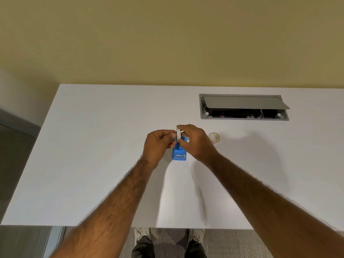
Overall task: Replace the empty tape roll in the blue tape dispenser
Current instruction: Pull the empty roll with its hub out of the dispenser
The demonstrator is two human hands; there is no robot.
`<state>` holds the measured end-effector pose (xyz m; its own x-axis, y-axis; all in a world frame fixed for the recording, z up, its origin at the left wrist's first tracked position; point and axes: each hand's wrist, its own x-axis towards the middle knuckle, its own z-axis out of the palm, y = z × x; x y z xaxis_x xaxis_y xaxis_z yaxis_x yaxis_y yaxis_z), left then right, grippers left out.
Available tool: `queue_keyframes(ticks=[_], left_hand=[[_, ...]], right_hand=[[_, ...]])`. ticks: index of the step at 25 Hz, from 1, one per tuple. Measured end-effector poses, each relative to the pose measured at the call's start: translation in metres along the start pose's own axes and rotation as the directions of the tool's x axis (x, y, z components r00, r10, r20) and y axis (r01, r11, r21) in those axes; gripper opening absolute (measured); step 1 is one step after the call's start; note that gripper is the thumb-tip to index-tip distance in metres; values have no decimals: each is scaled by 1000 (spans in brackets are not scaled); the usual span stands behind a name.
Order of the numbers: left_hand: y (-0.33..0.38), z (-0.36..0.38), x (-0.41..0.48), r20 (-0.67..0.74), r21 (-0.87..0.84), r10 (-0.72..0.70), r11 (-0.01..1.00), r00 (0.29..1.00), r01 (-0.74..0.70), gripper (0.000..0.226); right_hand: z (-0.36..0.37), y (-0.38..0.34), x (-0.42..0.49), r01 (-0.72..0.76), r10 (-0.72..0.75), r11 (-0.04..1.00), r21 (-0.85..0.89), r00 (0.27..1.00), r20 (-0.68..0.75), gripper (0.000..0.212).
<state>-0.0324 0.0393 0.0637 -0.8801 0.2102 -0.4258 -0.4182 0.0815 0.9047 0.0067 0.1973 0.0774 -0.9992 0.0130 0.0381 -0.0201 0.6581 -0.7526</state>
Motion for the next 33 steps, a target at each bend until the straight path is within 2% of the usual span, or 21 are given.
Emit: queue_keyframes(ticks=[3, 5, 8, 19, 29, 33], left_hand=[[3, -2, 1, 34, -79, -61, 995, 998, 63, 17], [5, -3, 2, 43, -102, -62, 993, 997, 66, 16], [7, -5, 4, 59, -114, -46, 992, 997, 52, 16], [21, -5, 9, 37, -60, -24, 998, 999, 27, 16], [28, 1, 12, 28, 6, 19, 1000, 999, -19, 12], [29, -3, 8, 64, -25, -3, 1000, 998, 4, 13]], right_hand=[[-4, -8, 3, -136, 142, 969, 207, 990, -17, 42], [-6, -12, 3, -238, 250, 905, 354, 968, 11, 41], [-7, -11, 3, -295, 310, 808, 511, 949, 58, 37], [-11, -19, 6, -309, 365, 716, 626, 930, 41, 34], [-10, -20, 12, -287, 363, 734, 616, 932, 1, 35], [-11, -14, 11, -326, 388, 648, 689, 919, 69, 32]])
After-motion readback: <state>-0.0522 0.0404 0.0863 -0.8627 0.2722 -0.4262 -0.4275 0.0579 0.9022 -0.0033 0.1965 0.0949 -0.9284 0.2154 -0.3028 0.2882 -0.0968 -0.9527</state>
